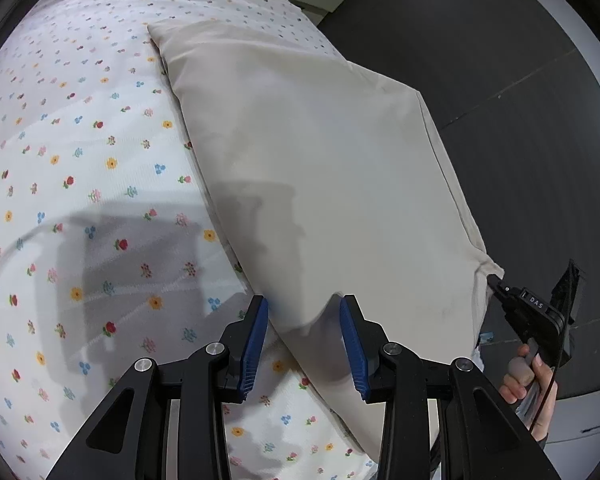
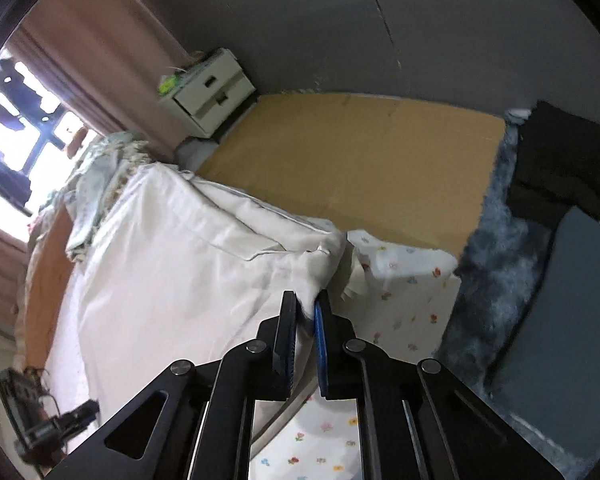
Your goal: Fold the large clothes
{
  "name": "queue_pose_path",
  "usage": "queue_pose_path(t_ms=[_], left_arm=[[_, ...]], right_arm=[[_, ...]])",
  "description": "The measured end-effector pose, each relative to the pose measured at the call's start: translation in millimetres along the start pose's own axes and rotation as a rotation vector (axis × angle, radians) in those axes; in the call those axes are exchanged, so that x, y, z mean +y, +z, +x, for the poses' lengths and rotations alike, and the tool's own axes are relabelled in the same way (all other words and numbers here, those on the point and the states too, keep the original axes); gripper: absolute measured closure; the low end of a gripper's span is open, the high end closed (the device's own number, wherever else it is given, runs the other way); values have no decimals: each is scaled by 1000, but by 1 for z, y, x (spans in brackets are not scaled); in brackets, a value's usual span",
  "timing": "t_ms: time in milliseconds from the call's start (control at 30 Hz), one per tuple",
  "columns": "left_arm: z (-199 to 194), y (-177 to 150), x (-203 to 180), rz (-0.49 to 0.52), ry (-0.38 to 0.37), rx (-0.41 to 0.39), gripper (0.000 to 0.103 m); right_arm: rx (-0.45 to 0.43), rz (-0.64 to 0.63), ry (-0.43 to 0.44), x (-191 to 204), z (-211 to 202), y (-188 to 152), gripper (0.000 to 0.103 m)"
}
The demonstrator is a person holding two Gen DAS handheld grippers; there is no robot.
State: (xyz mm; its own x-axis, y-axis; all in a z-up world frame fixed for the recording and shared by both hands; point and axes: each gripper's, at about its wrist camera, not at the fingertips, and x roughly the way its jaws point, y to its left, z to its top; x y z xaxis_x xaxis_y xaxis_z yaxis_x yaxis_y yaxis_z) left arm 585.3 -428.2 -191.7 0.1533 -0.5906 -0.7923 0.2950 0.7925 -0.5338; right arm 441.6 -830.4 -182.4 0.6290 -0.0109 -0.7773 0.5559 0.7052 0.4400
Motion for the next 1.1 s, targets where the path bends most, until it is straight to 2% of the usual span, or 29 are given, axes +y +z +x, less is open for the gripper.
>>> queue_pose_path(t_ms=[67,133,167,200,300,467,500,567,600,733,833,933,1000,1100], left_arm=[[1,-2,-2,9,2,1,64],[0,-3,-2,15,-2,-1,64],[0,-3,-1,15,-7,-1,64],[1,-3,0,10,-13,-2,64],[1,1,2,-1,-16,-10,64],[1,10,13,4,-9,-42,63],[1,13,17,-3,-10,-47,62],[0,19,22,-15,-8,-57,62],[0,23,24,-20,-8,-65,62],[2,31,26,-35,-21,-76,62],[6,35,20,-18,-27,-77,62],[12,35,11,-7,-47,-60,62],[16,34,3,8,-49,-56,62],[19,36,-1,4,-38,-61,62]], right_arm=[[5,29,6,-5,-1,0,85],[-11,69,0,-15,-8,-7,52],[-18,86,15,-18,-10,-10,45],[-24,116,58,-23,-12,-15,42],[15,173,170,-31,-5,-30,42],[57,218,270,-28,17,-42,42],[41,219,272,-28,18,-41,42],[17,245,273,-32,20,-38,53],[17,265,264,-35,22,-37,67],[8,311,323,-45,31,-35,88],[-25,303,349,-46,21,-35,93],[-75,270,312,-43,6,-27,94],[-88,295,294,-48,4,-23,94],[-76,307,248,-52,9,-20,94]])
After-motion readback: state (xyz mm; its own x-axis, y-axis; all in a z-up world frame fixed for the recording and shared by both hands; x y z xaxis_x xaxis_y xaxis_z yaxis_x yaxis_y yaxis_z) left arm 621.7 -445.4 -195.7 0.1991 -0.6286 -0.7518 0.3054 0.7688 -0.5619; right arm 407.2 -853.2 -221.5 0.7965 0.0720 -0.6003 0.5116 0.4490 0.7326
